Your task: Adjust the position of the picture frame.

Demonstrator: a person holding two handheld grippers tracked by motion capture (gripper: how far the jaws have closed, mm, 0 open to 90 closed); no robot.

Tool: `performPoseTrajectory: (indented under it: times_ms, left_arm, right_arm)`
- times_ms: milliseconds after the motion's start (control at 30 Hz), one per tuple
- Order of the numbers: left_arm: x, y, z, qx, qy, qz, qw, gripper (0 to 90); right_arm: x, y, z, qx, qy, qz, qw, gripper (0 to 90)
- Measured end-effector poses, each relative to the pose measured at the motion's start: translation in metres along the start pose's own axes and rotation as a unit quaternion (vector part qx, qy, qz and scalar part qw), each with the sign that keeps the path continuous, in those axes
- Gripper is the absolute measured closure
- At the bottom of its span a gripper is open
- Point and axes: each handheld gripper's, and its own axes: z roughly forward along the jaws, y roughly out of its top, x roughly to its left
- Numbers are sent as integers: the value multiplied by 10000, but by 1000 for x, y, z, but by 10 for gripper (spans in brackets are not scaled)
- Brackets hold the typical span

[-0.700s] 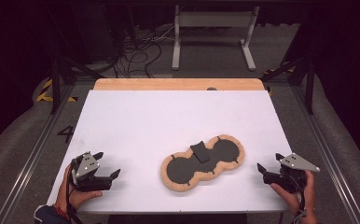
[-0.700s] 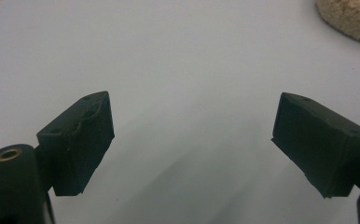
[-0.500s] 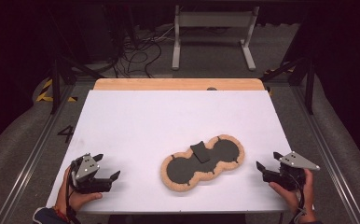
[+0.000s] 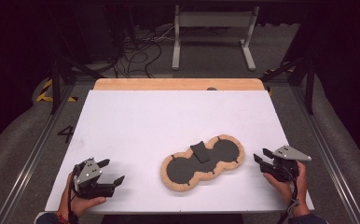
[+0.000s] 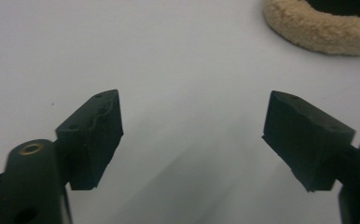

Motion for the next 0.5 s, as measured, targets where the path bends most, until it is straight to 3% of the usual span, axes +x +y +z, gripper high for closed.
performPoseTrajectory:
  times_ms: [100,133,333,400,500]
  left_arm:
    - [-14,9,7,27,-235,36,9997,322]
    - [-18,12,10,49,-395,85,9992,382]
    - [-37,28,28,234,-896,408,9949,792]
    - [-45,31,34,380,-981,525,9931,860]
    - [-55,35,41,504,-1171,604,9900,886]
  right_arm:
    - [0,2,6,49,108,34,9999,717]
    - [1,3,8,97,142,12,9999,748]
    - [5,8,19,259,242,-33,9994,849]
    - [5,9,22,268,288,8,9992,868]
    - [4,11,27,302,430,126,9985,900]
